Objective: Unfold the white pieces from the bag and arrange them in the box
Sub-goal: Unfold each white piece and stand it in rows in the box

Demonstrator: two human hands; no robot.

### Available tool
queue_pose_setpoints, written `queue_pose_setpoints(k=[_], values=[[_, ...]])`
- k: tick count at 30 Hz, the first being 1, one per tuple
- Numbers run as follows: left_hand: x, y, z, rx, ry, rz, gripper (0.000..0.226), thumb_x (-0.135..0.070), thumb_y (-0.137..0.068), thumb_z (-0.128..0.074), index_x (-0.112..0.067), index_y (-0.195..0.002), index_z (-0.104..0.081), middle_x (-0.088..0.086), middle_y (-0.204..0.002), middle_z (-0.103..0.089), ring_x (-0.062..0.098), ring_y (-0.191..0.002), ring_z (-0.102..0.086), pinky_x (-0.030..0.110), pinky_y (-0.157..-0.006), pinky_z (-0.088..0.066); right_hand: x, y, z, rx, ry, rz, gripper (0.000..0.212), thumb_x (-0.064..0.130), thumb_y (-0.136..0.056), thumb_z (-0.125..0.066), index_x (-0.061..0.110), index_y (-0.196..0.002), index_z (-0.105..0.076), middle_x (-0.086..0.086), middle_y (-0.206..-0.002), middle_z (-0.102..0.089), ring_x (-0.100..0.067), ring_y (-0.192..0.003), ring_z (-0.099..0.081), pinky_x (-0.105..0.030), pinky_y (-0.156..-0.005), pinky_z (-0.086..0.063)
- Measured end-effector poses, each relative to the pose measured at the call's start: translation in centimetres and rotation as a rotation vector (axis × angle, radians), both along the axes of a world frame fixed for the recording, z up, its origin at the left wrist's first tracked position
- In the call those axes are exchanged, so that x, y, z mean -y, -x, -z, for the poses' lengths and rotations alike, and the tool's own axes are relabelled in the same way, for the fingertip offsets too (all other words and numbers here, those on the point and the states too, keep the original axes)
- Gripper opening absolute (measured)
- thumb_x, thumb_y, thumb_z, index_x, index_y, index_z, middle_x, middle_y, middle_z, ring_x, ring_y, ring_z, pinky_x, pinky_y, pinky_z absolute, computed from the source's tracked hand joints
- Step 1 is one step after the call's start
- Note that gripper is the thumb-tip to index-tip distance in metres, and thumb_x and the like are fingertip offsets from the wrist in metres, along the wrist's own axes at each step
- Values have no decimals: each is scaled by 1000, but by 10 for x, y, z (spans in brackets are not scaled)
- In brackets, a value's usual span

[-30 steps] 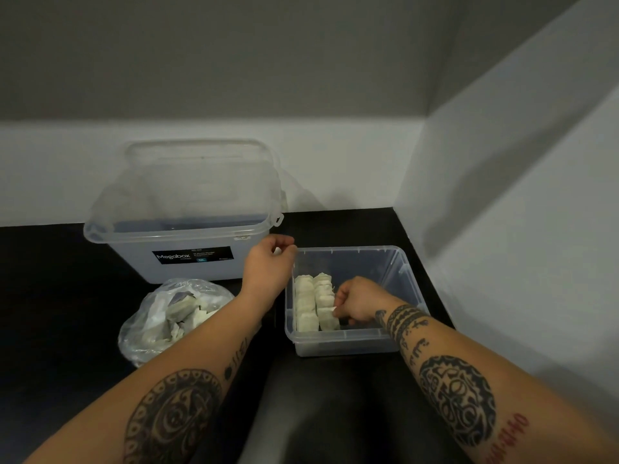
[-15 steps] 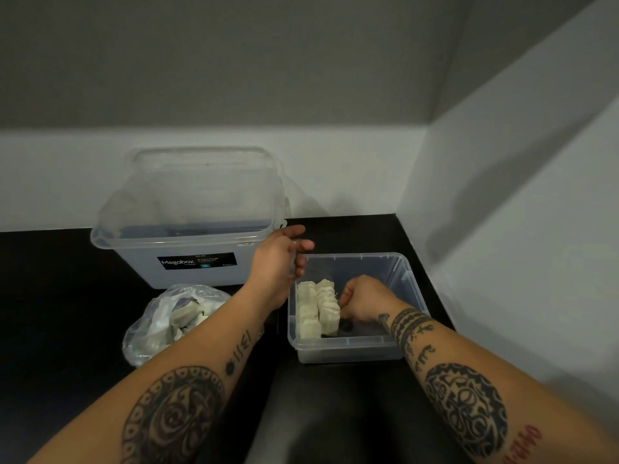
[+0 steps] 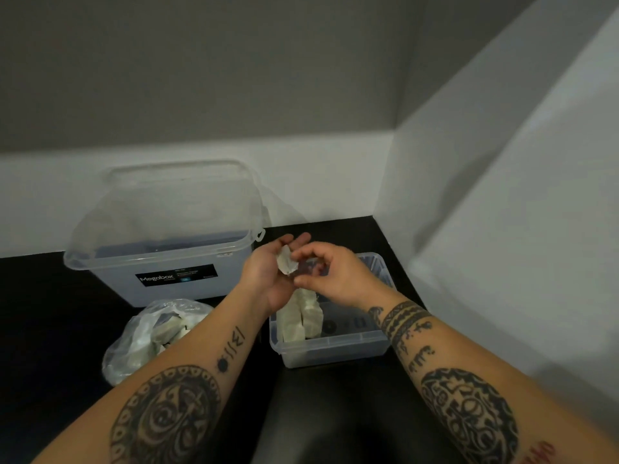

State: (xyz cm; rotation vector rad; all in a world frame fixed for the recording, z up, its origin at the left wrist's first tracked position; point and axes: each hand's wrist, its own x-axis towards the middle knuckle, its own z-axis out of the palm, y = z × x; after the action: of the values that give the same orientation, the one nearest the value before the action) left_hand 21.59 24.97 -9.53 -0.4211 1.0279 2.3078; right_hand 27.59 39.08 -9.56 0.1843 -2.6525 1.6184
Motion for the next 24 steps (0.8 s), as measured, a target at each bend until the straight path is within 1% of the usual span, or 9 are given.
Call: queue_pose_setpoints(k=[2,3,5,7,9,11,14,18,24], values=[[-3,-1,1,62,28,47,25,-20,-110,-32,-13,-112,-55,13,-101,-76,31,-86,-75,47,-73,-58,4,0,8,-117,-50,12,29,13,-83,-81,24,-109,-75,9,-115,-63,-3,-94,-61,-19,-87,-53],[-3,-2,2,65,65,84,24,-19,-108,-33,-14,-110,-56,13,-96,-75,30,-82,-74,44,-73,-59,5,0,10,-168,-43,36,23,13,-85,-80,23,-106,-77,9,-112,-62,-2,-99,-61,-17,-88,-51],[0,-5,4,-2,159,161,28,-20,-105,-34,-12,-116,-58,17,-102,-72,29,-88,-72,41,-81,-60,4,1,9,-200,-3,87,16,14,-87,-78,23,-100,-79,10,-105,-62,-2,-97,-61,-14,-85,-49],[2,-5,6,-92,243,191,37,-26,-103,-37,-6,-124,-61,17,-115,-72,28,-98,-69,45,-93,-56,2,4,3,-185,11,131,13,17,-88,-77,24,-99,-79,9,-104,-63,-1,-93,-61,-13,-83,-48],[2,-6,8,-223,326,153,41,-33,-103,-43,-9,-129,-64,12,-116,-74,24,-99,-69,42,-88,-54,-2,7,-3,-127,16,178,12,22,-90,-76,22,-101,-79,9,-103,-68,-1,-93,-64,-14,-83,-50],[1,-8,5,-381,437,109,33,-35,-103,-48,-18,-122,-69,5,-110,-75,21,-99,-69,37,-83,-51,-8,11,-6,-60,4,222,15,26,-92,-74,22,-105,-78,11,-100,-73,0,-93,-67,-17,-85,-53],[1,-10,6,-588,601,80,18,-29,-97,-60,-24,-104,-76,1,-103,-77,24,-105,-71,43,-93,-55,-15,15,-4,-35,10,275,17,25,-90,-76,21,-106,-77,10,-96,-75,-1,-91,-69,-19,-85,-55],[3,-12,11,-749,820,87,7,-22,-96,-67,-25,-95,-73,1,-92,-76,21,-89,-71,42,-86,-58,-18,15,-2,-30,38,318,15,22,-88,-78,19,-103,-76,8,-92,-75,-3,-87,-70,-18,-80,-56],[5,-13,13,-730,902,77,8,-21,-98,-67,-26,-93,-71,1,-89,-76,23,-84,-72,42,-80,-61,-19,11,-1,-3,17,273,3,23,-91,-74,27,-92,-74,10,-91,-73,-5,-89,-68,-21,-81,-53]])
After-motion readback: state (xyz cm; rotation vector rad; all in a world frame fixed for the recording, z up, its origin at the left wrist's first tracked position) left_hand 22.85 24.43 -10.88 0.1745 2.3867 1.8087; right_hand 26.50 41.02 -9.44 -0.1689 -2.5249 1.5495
